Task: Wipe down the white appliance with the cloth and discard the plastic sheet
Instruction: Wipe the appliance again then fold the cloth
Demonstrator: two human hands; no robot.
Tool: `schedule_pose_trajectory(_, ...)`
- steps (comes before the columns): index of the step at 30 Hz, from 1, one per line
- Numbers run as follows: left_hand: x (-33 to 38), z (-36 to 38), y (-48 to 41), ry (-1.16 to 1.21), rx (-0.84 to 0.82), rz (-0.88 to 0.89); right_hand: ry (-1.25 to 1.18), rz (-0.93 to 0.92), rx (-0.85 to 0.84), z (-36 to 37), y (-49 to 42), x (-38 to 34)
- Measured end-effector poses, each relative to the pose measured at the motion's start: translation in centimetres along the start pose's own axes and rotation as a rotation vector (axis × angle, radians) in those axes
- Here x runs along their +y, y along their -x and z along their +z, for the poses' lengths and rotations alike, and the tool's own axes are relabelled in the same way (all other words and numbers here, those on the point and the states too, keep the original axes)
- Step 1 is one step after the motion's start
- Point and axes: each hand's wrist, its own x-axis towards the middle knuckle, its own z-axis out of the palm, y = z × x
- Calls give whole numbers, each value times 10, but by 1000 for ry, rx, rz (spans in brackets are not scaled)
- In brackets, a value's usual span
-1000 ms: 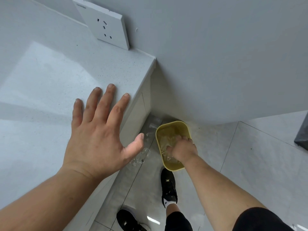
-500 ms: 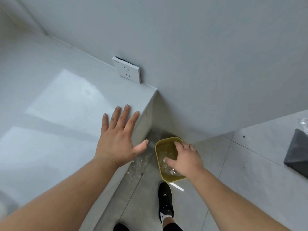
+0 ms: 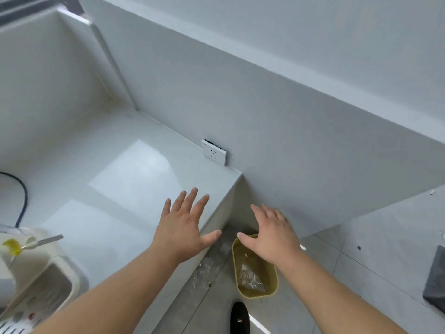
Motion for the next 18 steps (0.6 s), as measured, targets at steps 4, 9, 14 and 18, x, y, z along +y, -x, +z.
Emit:
schedule_pose_trajectory(4,1,-30,15,25,52,-44,14,-90,48,-36,1,-21)
schedule_pose_trajectory(9,-4,-74,32,34,143,-100,38,-207,125,-85,0,-59)
schedule_pose_trajectory(14,-15,-115,49,29,233,-135,50,-281,173,-120,4,-96)
schedule_pose_trajectory(18,-29,-150,64,14,321,-139,21,-319,221,-147,10,-127)
